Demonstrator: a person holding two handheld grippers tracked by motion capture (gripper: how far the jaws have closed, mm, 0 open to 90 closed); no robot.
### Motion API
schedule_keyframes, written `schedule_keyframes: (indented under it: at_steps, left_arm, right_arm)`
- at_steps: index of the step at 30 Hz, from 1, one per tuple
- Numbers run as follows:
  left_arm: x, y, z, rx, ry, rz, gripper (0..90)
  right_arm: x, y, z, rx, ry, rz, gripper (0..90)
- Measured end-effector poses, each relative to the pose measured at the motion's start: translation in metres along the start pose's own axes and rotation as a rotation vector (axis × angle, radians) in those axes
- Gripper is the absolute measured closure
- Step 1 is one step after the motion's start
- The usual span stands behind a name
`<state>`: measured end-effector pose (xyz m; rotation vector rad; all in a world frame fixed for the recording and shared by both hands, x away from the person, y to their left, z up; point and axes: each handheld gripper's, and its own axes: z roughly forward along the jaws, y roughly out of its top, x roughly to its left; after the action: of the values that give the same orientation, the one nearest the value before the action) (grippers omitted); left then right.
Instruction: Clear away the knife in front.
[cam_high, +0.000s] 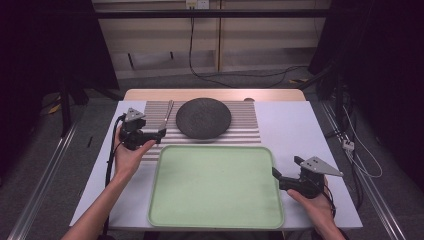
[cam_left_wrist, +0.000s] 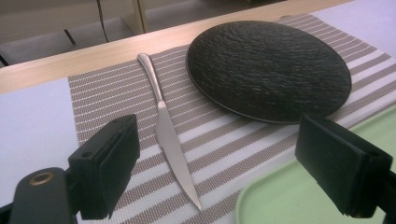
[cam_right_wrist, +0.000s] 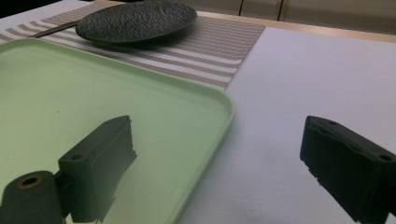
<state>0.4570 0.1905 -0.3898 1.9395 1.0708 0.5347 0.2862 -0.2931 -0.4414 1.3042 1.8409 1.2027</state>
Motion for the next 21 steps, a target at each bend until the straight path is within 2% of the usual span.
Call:
schedule_keyframes:
  at_steps: [5, 8, 15, 21]
  left_arm:
    - [0.007, 0.000, 0.015, 0.016, 0.007, -0.016, 13.2]
    - [0.011, 0.001, 0.025, 0.044, 0.008, -0.024, 13.6]
    - [0.022, 0.012, 0.043, 0.082, 0.043, -0.027, 13.7]
    - [0.027, 0.020, 0.055, 0.121, 0.041, -0.042, 14.0]
  right_arm:
    - [0.000, 0.000, 0.000, 0.001, 0.001, -0.001, 9.4]
    - [0.000, 0.000, 0.000, 0.003, 0.001, -0.001, 9.4]
    - [0.000, 0.000, 0.001, 0.006, 0.001, 0.001, 9.4]
    - [0.000, 0.000, 0.001, 0.007, 0.002, 0.002, 9.4]
